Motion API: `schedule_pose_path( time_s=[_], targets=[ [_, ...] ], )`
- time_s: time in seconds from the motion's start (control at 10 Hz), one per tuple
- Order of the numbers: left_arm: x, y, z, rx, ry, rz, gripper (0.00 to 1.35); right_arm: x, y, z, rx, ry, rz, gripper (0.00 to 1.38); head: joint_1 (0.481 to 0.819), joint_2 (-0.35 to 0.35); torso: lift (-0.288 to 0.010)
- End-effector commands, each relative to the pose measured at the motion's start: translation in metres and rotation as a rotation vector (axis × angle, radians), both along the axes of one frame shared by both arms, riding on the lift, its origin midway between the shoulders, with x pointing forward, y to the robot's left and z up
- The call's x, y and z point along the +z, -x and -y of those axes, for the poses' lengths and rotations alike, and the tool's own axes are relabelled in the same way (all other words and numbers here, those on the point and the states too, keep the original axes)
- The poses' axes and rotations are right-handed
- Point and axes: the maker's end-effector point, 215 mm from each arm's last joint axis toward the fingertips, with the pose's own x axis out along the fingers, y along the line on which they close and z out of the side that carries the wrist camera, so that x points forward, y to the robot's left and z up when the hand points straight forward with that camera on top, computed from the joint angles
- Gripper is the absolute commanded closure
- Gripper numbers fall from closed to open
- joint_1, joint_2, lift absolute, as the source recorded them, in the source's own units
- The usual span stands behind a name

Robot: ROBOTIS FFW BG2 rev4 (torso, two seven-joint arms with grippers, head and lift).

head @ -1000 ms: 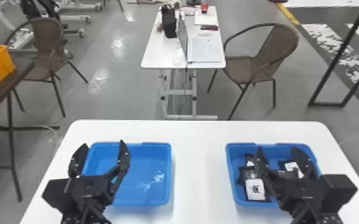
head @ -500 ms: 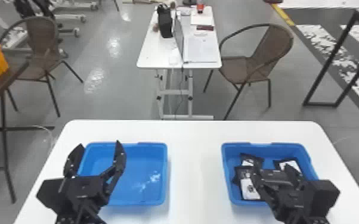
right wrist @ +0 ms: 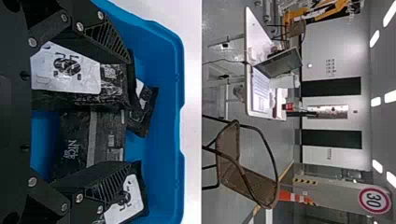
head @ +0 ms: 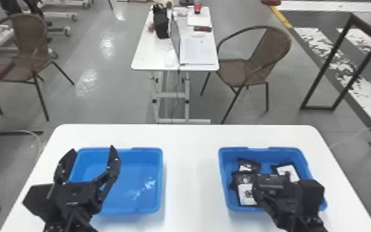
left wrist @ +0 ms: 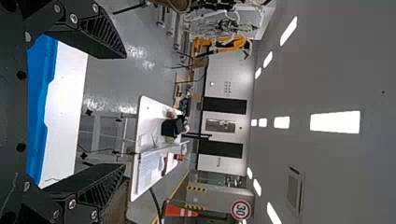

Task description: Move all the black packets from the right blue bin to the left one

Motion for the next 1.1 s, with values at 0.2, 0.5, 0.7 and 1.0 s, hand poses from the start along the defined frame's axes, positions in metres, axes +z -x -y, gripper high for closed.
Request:
schedule_pose_path(
  time_s=[0.2,0.5,0.7,1.0],
  targets=[
    [0.0,-0.001,-0.007,-0.012,-0.027,0.0,0.21,-0.042,-0.003,-0.008,0.037,-0.046,-0.108,0.28,0.695,-0.024,0.0],
    [0.001,-0.003,-0.007,-0.022,-0.037,0.002,0.21,-0.055,-0.009,-0.028,0.088,-0.058,-0.163,0.28,0.695,-0.004,0.0],
    [0.0,-0.004,-0.006,-0.026,-0.035,-0.001,0.21,-0.068,-0.007,-0.038,0.118,-0.078,-0.219,0.27,0.695,0.014,0.0],
    [0.0,-0.006,-0.006,-0.027,-0.032,-0.001,0.21,-0.075,-0.008,-0.038,0.125,-0.067,-0.249,0.29,0.695,0.023,0.0]
  ],
)
